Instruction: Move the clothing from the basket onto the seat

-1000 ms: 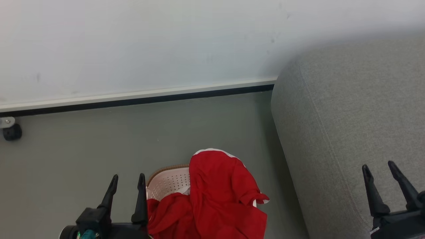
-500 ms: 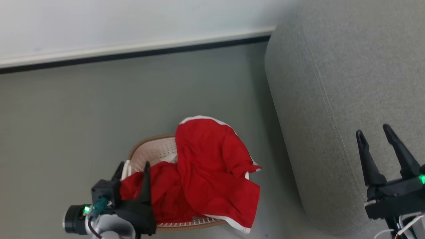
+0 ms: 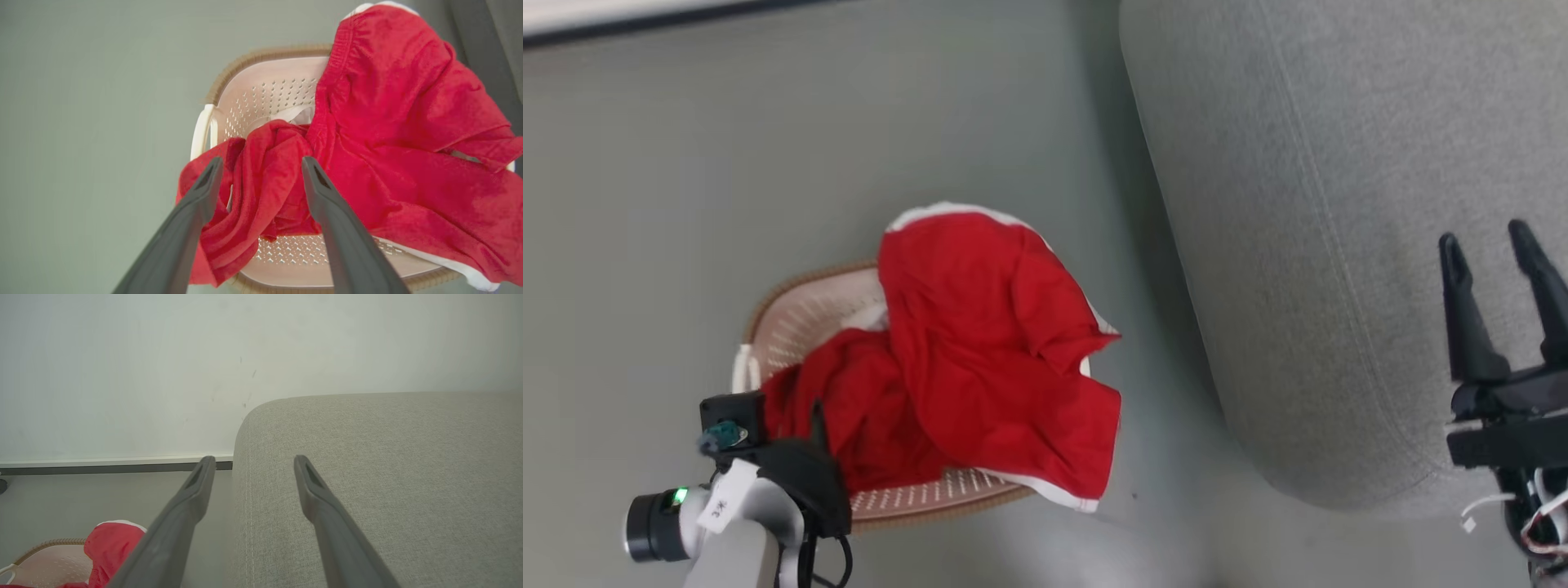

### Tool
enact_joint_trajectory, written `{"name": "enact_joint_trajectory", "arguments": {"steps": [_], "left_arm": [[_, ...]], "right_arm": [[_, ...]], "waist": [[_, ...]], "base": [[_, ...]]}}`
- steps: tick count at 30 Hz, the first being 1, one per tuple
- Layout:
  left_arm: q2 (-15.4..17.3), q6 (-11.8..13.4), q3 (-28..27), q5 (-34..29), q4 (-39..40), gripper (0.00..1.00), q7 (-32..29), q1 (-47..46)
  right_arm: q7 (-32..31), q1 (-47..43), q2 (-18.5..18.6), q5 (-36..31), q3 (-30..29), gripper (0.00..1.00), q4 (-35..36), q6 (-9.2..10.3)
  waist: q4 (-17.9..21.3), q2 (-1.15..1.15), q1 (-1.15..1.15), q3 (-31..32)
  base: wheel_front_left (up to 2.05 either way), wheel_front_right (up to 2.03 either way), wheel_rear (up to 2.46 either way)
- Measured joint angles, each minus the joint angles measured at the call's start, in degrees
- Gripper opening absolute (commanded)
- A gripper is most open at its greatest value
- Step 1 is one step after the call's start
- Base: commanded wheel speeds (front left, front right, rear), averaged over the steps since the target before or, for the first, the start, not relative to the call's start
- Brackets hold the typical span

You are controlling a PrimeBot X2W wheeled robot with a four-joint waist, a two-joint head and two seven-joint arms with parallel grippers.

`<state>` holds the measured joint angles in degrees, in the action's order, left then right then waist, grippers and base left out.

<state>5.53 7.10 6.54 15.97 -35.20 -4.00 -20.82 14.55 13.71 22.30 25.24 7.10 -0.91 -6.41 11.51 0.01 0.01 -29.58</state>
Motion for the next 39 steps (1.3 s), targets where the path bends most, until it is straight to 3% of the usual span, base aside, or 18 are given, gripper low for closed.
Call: {"name": "enact_joint_trajectory", "arguments": {"steps": [12,16,39], "left_arm": [[0.3,0.01,-5.16,-8.13,-7.53,1.0,0.16,-4.53],[-0.75,0.01,-4.32,-9.64,-9.2,1.0,0.15,-4.94],[1.12,0.01,3.99,-23.21,-16.42,1.0,-9.65,-14.72]], "right_arm": [[0.15,2.95,-0.94,1.05,-1.09,1.0,-2.37,-0.56],[0.15,3.4,-1.1,1.07,-0.79,1.0,-2.68,-0.65],[0.15,5.85,-0.41,5.26,3.21,1.0,-3.19,-0.68]], "waist": [[2.48,0.0,0.0,-6.96],[2.13,0.0,-0.01,-7.21],[4.16,0.0,-0.01,-13.53]], "base": [[0.0,0.0,0.0],[0.0,0.0,0.0],[0.0,0.0,0.0]]}}
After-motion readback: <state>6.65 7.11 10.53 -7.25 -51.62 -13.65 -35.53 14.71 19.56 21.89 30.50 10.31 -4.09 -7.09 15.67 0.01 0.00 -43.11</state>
